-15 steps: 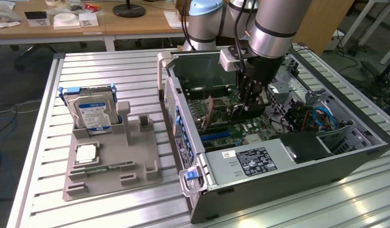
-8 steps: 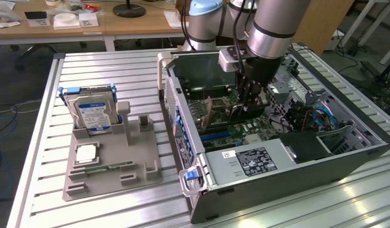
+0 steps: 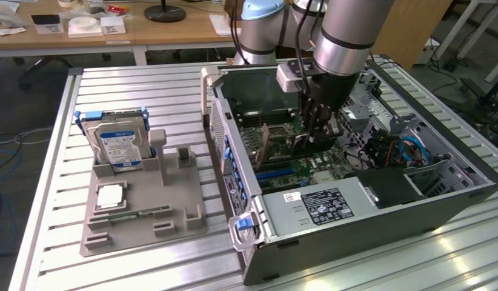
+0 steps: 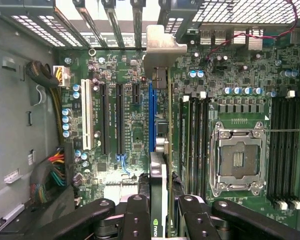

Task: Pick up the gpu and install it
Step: 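Insert the gpu into the slot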

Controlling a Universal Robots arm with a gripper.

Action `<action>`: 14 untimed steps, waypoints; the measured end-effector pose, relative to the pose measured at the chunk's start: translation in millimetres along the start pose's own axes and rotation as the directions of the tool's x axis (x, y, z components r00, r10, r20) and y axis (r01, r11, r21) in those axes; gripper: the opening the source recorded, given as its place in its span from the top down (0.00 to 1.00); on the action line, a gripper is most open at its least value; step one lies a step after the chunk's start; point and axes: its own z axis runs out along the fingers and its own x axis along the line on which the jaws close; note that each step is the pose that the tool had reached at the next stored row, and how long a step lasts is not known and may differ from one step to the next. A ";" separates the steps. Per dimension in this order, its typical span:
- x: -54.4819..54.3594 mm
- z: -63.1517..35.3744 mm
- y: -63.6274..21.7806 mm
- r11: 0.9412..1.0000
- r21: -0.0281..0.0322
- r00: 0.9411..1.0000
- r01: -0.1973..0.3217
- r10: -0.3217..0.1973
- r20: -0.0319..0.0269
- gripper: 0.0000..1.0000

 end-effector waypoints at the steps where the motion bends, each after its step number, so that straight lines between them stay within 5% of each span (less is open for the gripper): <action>1: 0.0 1.0 0.3 1.000 0.000 1.000 0.000 0.000 0.000 0.73; 14: 0.2 3.5 3.6 1.000 0.000 1.000 0.000 0.000 0.000 0.73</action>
